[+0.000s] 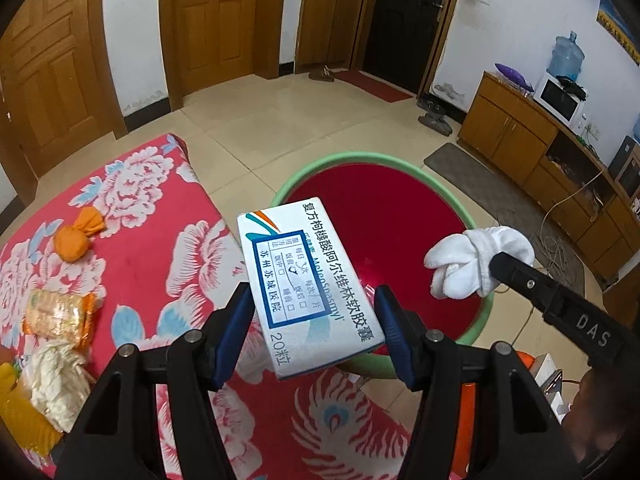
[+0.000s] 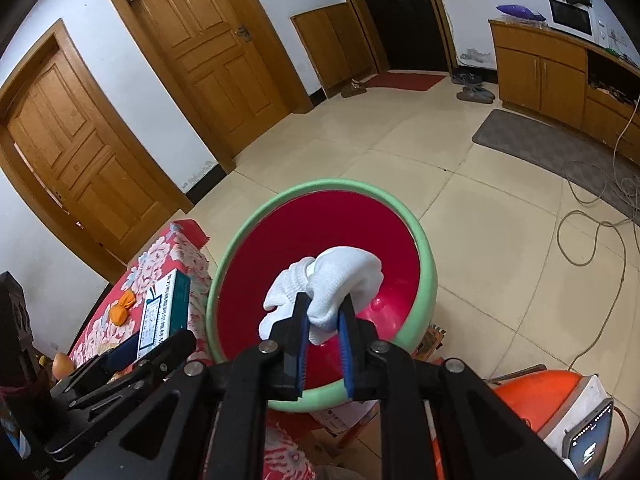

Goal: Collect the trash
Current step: 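Carry both items over the red bin and open both grippers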

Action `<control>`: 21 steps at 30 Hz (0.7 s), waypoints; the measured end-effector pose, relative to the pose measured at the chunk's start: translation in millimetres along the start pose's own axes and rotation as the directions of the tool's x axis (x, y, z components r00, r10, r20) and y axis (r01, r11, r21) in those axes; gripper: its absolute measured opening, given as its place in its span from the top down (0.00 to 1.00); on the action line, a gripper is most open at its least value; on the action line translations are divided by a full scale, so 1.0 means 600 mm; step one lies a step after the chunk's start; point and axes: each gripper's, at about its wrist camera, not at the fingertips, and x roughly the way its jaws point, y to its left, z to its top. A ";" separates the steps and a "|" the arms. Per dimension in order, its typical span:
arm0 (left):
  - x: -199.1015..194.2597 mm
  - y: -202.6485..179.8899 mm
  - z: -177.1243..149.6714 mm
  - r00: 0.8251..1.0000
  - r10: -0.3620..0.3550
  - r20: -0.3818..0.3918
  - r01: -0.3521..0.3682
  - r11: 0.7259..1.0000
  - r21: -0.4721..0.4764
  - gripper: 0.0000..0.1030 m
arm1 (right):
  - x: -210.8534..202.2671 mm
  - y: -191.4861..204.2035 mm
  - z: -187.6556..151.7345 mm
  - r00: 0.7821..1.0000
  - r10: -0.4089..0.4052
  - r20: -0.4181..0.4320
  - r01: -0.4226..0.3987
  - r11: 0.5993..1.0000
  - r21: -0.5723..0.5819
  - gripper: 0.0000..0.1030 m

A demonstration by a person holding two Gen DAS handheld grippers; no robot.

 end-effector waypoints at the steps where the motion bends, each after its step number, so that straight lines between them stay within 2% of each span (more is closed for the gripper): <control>1: 0.005 -0.002 0.001 1.000 0.004 -0.003 -0.004 1.000 0.006 0.40 | 0.001 -0.002 0.001 1.000 0.002 0.003 -0.002 1.000 0.009 0.82; 4: 0.016 -0.003 0.003 1.000 0.007 -0.010 -0.007 1.000 0.007 0.39 | -0.005 -0.008 0.005 1.000 0.005 0.021 -0.006 1.000 0.024 0.80; 7: 0.021 -0.001 0.006 1.000 0.012 -0.012 -0.012 1.000 -0.005 0.39 | -0.012 -0.015 0.010 0.999 0.020 0.042 -0.022 0.999 0.043 0.67; 11: 0.019 -0.005 0.009 1.000 0.021 -0.003 -0.021 1.000 0.000 0.29 | -0.022 -0.025 0.014 0.997 0.034 0.066 -0.038 0.997 0.061 0.63; 21: -0.016 -0.005 0.006 1.000 0.016 0.024 -0.016 1.000 -0.006 0.27 | -0.055 -0.017 0.015 0.993 0.062 0.103 -0.070 0.995 0.074 0.54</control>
